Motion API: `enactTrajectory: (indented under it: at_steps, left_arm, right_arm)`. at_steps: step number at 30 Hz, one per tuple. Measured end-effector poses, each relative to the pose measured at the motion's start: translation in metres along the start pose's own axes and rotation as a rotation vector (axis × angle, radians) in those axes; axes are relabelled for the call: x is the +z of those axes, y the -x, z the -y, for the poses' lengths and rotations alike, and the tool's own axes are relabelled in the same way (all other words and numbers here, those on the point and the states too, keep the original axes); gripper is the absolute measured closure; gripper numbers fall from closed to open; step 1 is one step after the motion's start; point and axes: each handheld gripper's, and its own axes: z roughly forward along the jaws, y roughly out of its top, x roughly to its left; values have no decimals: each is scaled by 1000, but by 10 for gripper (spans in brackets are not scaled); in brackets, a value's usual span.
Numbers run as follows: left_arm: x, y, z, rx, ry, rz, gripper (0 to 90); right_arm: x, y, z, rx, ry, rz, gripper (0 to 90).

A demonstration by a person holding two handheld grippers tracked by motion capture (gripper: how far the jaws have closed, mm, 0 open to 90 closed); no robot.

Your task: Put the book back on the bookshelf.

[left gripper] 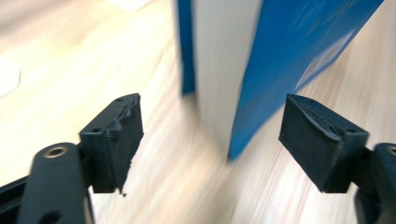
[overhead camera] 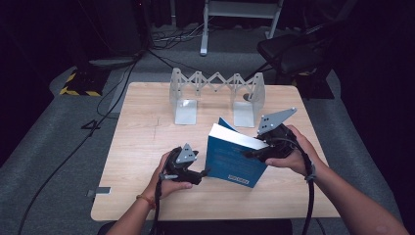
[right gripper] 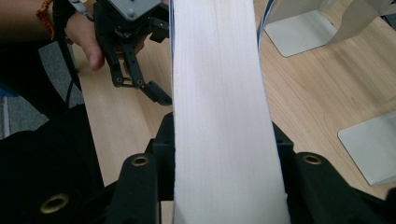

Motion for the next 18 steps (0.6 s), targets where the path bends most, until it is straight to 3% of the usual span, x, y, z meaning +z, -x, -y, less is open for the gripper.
enactTrajectory:
  at_steps: [3, 7, 18]
  left_arm:
    - [-4, -4, 14, -21, -62, -32, 207]
    - [-9, -7, 26, -53, -86, -43, 204]
    - [-13, -12, 51, -101, -167, -129, 183]
  right_arm:
    - [0, -1, 1, -5, 8, -2, 600]
    - [0, -1, 2, -2, 15, 2, 600]
    - [0, -4, 3, -23, 26, -2, 605]
